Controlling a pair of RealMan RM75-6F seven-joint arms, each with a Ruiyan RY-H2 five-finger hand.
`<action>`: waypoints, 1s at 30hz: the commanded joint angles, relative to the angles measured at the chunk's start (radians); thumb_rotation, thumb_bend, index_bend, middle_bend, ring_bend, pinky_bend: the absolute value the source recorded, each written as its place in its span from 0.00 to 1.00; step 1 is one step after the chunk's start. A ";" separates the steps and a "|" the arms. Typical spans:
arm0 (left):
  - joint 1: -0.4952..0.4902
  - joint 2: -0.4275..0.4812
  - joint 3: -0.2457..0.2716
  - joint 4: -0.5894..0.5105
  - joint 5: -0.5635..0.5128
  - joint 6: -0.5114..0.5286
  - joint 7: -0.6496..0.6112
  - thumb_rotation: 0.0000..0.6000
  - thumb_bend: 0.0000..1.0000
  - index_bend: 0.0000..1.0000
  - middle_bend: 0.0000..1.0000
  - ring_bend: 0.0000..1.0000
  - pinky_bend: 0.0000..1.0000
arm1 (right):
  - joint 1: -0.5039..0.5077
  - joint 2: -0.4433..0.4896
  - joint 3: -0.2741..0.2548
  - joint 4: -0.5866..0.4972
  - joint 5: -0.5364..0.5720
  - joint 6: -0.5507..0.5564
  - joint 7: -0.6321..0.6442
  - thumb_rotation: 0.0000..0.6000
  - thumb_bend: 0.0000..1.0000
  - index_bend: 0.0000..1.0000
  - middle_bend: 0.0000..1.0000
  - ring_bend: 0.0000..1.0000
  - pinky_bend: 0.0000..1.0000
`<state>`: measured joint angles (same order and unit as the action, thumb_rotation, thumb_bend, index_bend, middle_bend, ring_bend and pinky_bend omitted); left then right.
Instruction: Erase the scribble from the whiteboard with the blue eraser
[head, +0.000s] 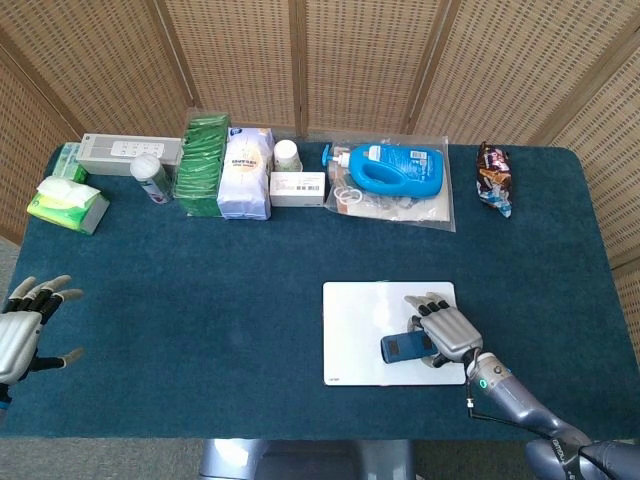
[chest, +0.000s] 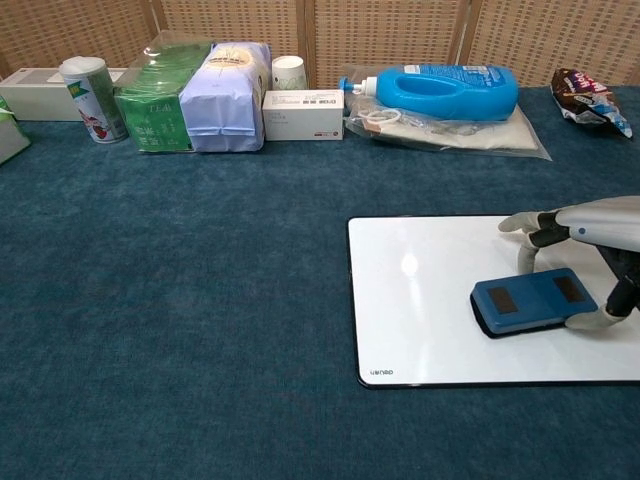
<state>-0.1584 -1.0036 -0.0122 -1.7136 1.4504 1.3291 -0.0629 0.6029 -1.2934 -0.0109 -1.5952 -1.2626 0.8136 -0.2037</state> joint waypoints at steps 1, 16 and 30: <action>-0.003 -0.002 0.000 -0.001 0.001 -0.004 0.003 1.00 0.17 0.24 0.13 0.16 0.00 | -0.001 0.012 0.006 0.005 0.003 0.005 0.005 1.00 0.29 0.80 0.05 0.00 0.00; -0.025 -0.010 -0.007 -0.013 0.002 -0.027 0.021 1.00 0.17 0.24 0.13 0.16 0.00 | 0.020 0.092 0.076 -0.024 0.056 0.020 0.035 1.00 0.29 0.79 0.05 0.00 0.00; -0.014 -0.006 0.002 -0.011 0.001 -0.016 0.014 1.00 0.17 0.24 0.13 0.16 0.00 | 0.038 0.042 0.054 0.015 0.088 -0.029 0.013 1.00 0.29 0.71 0.04 0.00 0.00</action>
<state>-0.1725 -1.0101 -0.0103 -1.7249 1.4518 1.3131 -0.0491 0.6396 -1.2489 0.0457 -1.5832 -1.1768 0.7882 -0.1908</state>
